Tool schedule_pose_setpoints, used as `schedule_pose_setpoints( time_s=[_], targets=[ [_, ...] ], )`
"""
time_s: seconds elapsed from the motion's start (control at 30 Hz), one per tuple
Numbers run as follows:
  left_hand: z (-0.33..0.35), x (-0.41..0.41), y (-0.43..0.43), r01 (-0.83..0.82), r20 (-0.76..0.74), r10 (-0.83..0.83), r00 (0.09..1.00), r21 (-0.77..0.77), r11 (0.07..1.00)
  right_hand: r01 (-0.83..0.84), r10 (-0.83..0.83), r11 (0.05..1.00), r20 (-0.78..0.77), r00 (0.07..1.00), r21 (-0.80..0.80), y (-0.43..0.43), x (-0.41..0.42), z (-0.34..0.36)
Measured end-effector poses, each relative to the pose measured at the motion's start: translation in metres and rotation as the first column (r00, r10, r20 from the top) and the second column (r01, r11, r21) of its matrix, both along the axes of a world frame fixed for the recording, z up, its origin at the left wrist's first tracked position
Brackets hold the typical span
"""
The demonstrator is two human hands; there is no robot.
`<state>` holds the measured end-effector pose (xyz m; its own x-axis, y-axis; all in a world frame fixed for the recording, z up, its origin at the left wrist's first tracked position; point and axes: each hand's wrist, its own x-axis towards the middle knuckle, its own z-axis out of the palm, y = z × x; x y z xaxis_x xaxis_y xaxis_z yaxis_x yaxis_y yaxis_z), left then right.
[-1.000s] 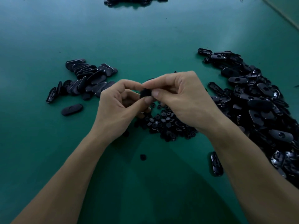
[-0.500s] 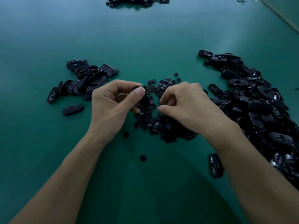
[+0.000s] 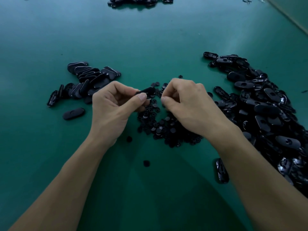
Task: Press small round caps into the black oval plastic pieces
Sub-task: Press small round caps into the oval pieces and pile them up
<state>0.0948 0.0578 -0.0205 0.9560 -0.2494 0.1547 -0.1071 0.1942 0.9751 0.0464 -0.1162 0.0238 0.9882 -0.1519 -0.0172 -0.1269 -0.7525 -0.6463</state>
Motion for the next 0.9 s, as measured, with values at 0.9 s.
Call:
schedule_pose_setpoints(
  time_s=[0.9],
  targets=[
    [0.004,-0.002,-0.002,0.008,-0.026,-0.006,1.0,0.086,0.996,-0.066,0.004,0.971,0.261,0.965,0.229,0.013,-0.001,0.013]
  ],
)
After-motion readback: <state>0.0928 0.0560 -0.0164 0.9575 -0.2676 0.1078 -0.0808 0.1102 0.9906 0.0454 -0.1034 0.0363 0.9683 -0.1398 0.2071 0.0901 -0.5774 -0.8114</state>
